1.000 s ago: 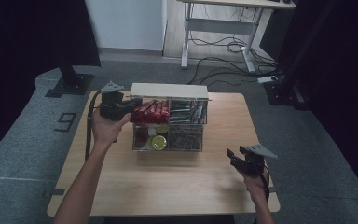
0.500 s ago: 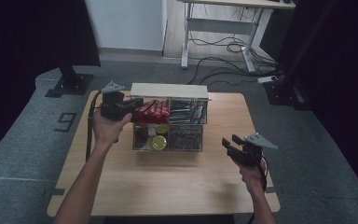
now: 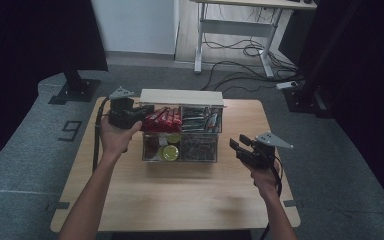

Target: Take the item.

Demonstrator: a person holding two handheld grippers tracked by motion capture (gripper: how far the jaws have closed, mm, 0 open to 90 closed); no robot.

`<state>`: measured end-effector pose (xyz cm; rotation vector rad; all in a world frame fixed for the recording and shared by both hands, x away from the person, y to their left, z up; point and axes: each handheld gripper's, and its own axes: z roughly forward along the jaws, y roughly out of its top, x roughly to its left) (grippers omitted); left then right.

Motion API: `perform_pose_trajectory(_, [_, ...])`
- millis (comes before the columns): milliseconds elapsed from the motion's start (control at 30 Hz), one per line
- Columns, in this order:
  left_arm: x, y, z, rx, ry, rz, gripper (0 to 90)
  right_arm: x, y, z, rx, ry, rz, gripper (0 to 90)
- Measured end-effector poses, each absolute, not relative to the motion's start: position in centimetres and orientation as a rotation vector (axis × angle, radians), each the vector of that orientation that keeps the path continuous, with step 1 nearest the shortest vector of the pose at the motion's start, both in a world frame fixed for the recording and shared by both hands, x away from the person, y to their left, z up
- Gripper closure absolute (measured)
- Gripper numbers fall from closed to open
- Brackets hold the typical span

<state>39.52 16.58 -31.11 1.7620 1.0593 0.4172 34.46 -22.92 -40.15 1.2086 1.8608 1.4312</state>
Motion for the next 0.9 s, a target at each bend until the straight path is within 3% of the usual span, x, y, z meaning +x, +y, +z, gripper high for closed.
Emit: perform_pose_trajectory(900, [39.6, 16.6, -31.1, 1.755, 1.057, 0.406, 90.0, 37.2, -18.1, -37.6, 1.132, 1.908, 1.423, 58.2])
